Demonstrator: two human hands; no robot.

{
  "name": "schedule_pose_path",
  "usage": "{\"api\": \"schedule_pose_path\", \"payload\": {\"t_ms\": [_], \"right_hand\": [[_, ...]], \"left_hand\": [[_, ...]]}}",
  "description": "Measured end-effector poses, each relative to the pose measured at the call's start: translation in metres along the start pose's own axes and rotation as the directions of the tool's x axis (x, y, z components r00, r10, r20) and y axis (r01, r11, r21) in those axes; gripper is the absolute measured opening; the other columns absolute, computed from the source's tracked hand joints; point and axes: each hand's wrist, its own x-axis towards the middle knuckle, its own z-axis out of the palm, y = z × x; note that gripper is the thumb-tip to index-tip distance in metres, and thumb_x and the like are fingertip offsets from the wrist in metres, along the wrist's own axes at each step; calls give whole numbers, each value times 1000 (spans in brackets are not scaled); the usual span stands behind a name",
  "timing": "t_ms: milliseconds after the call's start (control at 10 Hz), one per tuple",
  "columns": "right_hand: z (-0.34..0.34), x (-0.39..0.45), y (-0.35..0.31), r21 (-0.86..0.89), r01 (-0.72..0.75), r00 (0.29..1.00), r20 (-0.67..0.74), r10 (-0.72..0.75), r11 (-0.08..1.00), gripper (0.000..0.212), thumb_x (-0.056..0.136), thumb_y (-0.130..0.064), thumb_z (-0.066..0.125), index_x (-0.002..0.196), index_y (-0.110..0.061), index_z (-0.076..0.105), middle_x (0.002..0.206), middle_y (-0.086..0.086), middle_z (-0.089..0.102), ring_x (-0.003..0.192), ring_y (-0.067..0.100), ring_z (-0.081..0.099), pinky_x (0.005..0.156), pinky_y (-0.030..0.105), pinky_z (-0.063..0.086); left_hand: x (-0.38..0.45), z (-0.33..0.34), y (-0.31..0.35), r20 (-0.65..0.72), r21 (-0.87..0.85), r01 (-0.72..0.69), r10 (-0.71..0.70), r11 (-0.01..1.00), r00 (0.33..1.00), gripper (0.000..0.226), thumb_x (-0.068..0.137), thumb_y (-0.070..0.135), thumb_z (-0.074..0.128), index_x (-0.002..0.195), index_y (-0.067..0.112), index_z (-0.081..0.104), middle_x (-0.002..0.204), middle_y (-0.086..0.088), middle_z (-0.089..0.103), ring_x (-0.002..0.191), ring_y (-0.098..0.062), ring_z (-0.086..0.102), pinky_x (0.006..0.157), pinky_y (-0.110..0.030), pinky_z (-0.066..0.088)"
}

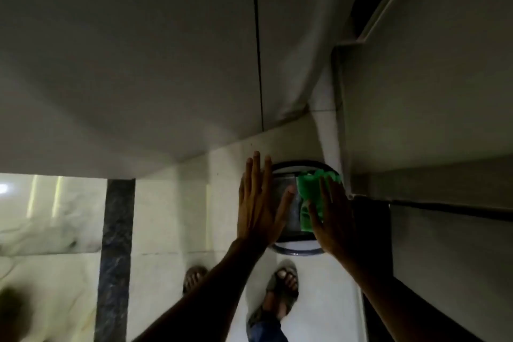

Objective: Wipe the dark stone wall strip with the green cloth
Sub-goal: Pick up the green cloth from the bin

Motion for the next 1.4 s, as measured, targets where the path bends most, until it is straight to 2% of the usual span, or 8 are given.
{"api": "schedule_pose_path", "payload": {"t_ms": [100, 200, 400, 700, 1100, 1200, 1300, 1400], "right_hand": [[42, 7, 28, -70, 134, 991, 19, -133, 988, 61, 113, -40, 55, 164, -10, 41, 174, 20, 35, 163, 42, 31, 128, 67, 30], [55, 18, 36, -42, 88, 996, 20, -87, 995, 69, 111, -45, 48, 171, -19, 28, 179, 10, 26, 166, 33, 25, 134, 57, 24], [82, 31, 65, -80, 156, 988, 25, -154, 985, 73, 112, -58, 32, 171, -15, 25, 181, 12, 18, 168, 35, 17, 132, 61, 24], [92, 28, 69, -110, 182, 981, -53, -188, 977, 65, 113, -44, 38, 170, -16, 29, 180, 11, 20, 168, 36, 15, 135, 58, 19], [91, 30, 69, 312, 48, 989, -149, -1, 949, 62, 116, -46, 28, 162, -8, 45, 170, 11, 44, 162, 29, 35, 133, 51, 30], [90, 31, 67, 405, -4, 984, -162, 76, 914, 49, 116, -29, 41, 159, -6, 47, 163, 15, 53, 153, 28, 49, 125, 49, 43], [69, 33, 54, 521, -199, 957, -81, 280, 830, 38, 116, -28, 46, 149, -10, 55, 130, 16, 73, 123, 28, 70, 100, 30, 53], [34, 40, 37, 863, -465, 765, 277, 582, 200, 44, 117, -34, 40, 127, -3, 69, 80, -8, 73, 79, 10, 75, 67, 10, 53]], "left_hand": [[4, 54, -29, 75, 18, 48, -49, 999, 996, 100, 105, 87, 13, 182, 24, 7, 191, 1, -10, 177, -18, -12, 143, -46, 1], [7, 102, -53, 69, 45, 54, -57, 998, 996, 101, 106, 85, 13, 182, 19, 9, 192, -3, -6, 178, -22, -8, 144, -46, 3], [12, 169, -71, 112, 75, -16, 7, 997, 994, 99, 109, 79, 16, 180, 9, 17, 190, -15, 2, 177, -31, 1, 144, -46, 6], [15, 207, -68, -21, 180, 19, -15, 984, 1000, 92, 111, 69, 28, 178, 5, 25, 189, -18, 9, 177, -32, 7, 144, -42, 2], [15, 214, -68, -8, 181, 49, -49, 982, 999, 105, 106, 83, 5, 181, 9, 7, 191, -11, -5, 178, -28, -1, 143, -41, -4], [14, 211, -69, 14, 139, 17, -19, 990, 1000, 101, 107, 80, 4, 181, 11, 10, 191, -12, -7, 178, -28, -5, 142, -38, -11], [10, 200, -72, 31, 40, -23, 21, 999, 999, 100, 109, 79, 9, 180, 9, 14, 191, -12, -1, 178, -27, -3, 143, -41, -7], [10, 171, -81, -30, -8, -42, 42, 999, 999, 95, 112, 72, 13, 179, 5, 19, 190, -14, 8, 178, -29, 5, 144, -44, 2]]}}
